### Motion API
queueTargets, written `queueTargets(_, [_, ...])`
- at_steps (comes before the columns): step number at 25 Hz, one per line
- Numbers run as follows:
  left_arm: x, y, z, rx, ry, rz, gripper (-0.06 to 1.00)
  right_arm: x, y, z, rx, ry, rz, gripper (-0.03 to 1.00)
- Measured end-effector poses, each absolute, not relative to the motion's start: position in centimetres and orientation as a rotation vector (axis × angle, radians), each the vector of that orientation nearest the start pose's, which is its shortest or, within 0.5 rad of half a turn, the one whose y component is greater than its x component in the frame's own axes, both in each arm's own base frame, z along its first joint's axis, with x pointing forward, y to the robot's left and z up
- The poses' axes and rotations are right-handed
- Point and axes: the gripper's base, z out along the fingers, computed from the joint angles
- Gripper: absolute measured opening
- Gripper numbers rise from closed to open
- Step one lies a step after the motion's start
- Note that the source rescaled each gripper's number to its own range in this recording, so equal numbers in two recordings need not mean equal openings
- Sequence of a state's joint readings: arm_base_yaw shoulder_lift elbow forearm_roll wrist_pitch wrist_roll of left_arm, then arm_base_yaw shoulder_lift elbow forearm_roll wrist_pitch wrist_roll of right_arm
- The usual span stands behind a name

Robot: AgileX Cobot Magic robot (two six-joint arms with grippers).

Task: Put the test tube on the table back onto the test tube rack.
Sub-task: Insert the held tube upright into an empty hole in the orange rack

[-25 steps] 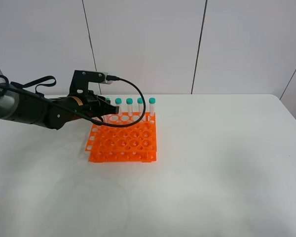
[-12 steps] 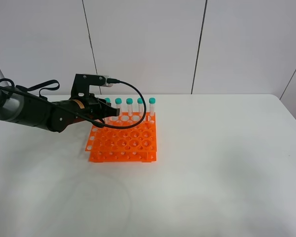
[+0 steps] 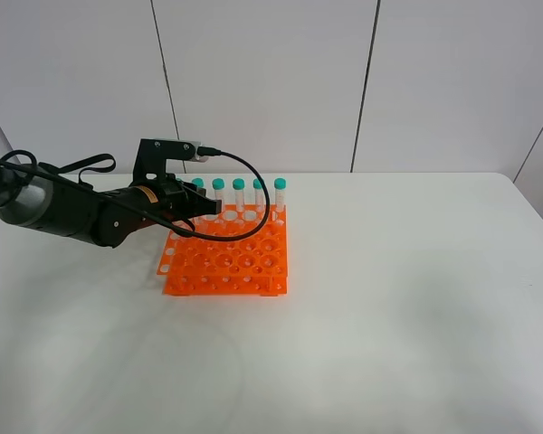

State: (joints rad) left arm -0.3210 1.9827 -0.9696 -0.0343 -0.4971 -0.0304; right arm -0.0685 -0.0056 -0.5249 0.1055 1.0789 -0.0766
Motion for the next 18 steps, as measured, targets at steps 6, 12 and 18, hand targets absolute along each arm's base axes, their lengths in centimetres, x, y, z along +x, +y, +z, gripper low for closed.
queueTargets(6, [37.97,-12.47,14.17,0.250,1.986,-0.229,0.00,-0.91,0.91,28.30,-0.016,2.028,0.034,0.29])
queueTargets(12, [37.96,-12.47,14.14,0.250,1.988,-0.229,0.00,-0.91,0.91,28.30,-0.016,2.028,0.034,0.29])
queueTargets(18, [37.95,-12.47,14.12,0.249,1.991,-0.230,0.00,-0.91,0.91,28.30,-0.016,2.028,0.034,0.29])
